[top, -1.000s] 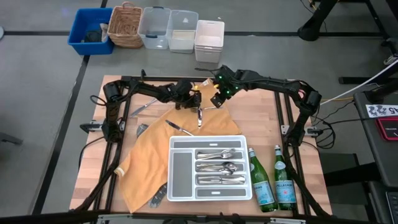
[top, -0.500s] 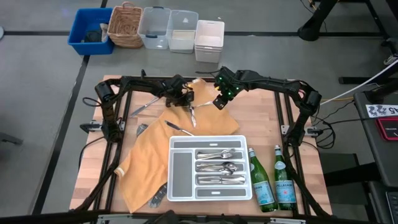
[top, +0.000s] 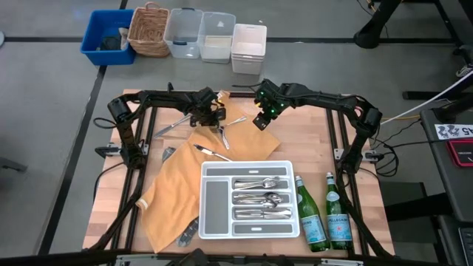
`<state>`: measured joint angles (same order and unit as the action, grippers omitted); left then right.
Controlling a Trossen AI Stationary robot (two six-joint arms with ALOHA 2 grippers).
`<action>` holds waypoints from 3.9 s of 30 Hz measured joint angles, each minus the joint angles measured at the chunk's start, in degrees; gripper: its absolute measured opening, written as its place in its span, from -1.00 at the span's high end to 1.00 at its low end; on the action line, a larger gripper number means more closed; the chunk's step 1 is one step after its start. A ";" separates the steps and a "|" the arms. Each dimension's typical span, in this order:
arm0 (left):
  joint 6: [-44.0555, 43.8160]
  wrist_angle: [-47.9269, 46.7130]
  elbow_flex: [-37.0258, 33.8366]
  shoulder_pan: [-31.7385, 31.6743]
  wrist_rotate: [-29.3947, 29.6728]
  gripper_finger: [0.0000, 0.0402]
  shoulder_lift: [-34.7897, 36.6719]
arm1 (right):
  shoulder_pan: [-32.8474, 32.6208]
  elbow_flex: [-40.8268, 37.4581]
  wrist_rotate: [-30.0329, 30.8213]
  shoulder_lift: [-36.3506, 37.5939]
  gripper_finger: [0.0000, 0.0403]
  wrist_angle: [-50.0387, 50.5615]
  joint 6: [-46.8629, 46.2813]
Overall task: Sort silverware
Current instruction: Put the silver table knife into the white silverware tray
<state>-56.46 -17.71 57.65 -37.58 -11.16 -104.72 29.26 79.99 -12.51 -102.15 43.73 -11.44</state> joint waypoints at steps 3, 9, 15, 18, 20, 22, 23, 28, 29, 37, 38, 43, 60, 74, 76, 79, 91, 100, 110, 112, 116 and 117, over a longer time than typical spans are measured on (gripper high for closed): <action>-1.40 0.21 0.00 0.00 -0.08 0.56 0.02 | 0.00 0.00 0.02 0.00 0.50 -0.05 -0.01; -2.29 0.30 0.00 0.00 -0.48 0.56 0.88 | 0.00 0.00 0.02 0.00 0.50 -0.05 -0.01; -2.48 0.63 0.11 0.08 0.02 0.56 3.59 | 0.00 0.00 0.05 0.00 0.50 -0.11 0.00; -3.95 -0.21 0.11 0.37 0.16 0.56 3.59 | 0.00 0.00 0.05 0.00 0.50 -0.13 0.00; -4.31 -0.26 0.11 0.87 0.16 0.56 3.27 | 0.00 0.00 0.05 0.00 0.50 -0.13 0.00; -5.00 -0.45 0.11 1.57 0.16 0.56 2.75 | 0.01 0.00 0.05 0.00 0.50 -0.18 0.00; -5.61 -0.26 0.12 1.87 0.16 0.56 2.43 | 0.00 0.00 0.05 0.00 0.50 -0.25 0.00; -6.56 0.31 0.13 2.86 0.29 0.56 0.48 | 0.00 0.00 0.07 0.00 0.50 -0.43 0.02; -6.69 0.41 0.15 2.83 0.24 0.56 0.15 | 0.02 0.00 0.07 0.00 0.50 -0.42 0.02; -9.21 0.52 0.22 1.77 1.74 0.56 -0.07 | 0.00 0.00 0.07 0.00 0.50 -0.42 0.02; -9.71 0.52 0.22 1.58 1.77 0.56 -0.07 | 0.02 0.00 0.07 0.00 0.50 -0.42 0.02; -11.66 0.16 0.22 0.55 1.72 0.56 -0.07 | 0.00 0.00 0.07 0.00 0.50 -0.40 0.02; -12.77 -7.15 0.38 -1.26 0.82 0.87 0.11 | 0.02 0.00 -0.11 0.00 0.50 -0.37 3.15; -12.39 -2.63 0.07 -1.11 -0.93 0.97 -0.04 | 0.02 -0.01 -0.48 0.00 0.50 -0.09 5.97; -12.06 -0.58 0.01 -1.20 -2.63 0.97 0.01 | 0.02 0.00 -0.60 0.00 0.50 0.17 5.99; -12.91 0.32 -0.02 -1.09 -3.62 0.96 0.99 | 0.01 -0.01 -0.61 0.00 0.50 0.22 6.66; -11.81 1.20 0.10 1.03 -1.79 0.96 2.92 | 0.00 -0.02 -0.61 -0.02 0.50 -0.20 7.52; -1.82 1.63 0.00 2.05 -0.60 0.76 2.88 | 0.00 -0.02 -0.61 -0.02 0.50 -0.18 7.87; -5.88 1.72 0.02 1.92 5.40 0.38 2.67 | 0.01 -0.02 -0.61 -0.02 0.50 -0.18 9.01; -7.31 1.70 0.07 2.00 5.36 0.38 1.89 | 0.01 -0.02 -0.61 -0.02 0.50 -0.17 9.05; -9.35 1.90 0.13 2.68 4.30 0.38 0.06 | 0.02 -0.01 -0.61 -0.02 0.50 -0.13 9.09; -9.69 1.99 0.15 2.73 4.24 0.38 -0.17 | 0.00 -0.02 -0.61 -0.02 0.50 -0.11 9.20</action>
<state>-66.15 -15.72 57.80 -34.85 -6.92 -104.89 29.26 79.96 -13.12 -102.17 43.62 -2.25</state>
